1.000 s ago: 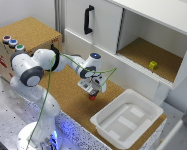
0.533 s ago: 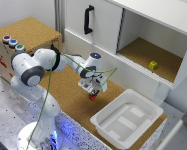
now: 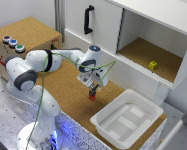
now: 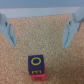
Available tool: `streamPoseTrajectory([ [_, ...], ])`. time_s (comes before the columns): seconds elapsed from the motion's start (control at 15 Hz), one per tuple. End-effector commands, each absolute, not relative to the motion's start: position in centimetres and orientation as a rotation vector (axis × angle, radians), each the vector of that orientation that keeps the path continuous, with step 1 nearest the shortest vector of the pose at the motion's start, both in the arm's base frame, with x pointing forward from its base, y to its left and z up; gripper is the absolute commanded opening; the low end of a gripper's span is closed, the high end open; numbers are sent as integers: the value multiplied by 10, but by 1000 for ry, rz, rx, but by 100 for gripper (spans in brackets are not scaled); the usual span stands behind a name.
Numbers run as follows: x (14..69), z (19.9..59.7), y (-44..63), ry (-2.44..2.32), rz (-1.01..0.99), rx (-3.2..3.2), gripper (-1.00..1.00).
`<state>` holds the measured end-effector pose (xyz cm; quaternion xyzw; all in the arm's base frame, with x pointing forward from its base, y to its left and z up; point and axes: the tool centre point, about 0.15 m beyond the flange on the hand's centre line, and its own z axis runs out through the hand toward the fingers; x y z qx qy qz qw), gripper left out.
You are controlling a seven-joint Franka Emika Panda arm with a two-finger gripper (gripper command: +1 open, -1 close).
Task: Stack the purple block on top of the pink block
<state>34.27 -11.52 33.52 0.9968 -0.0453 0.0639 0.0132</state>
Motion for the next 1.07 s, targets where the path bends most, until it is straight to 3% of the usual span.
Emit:
streamPoseTrajectory([
  [0.0, 337, 344, -119, -168, 188, 3119, 100],
  [1.0, 328, 340, -140, -107, 247, 3094, 100],
])
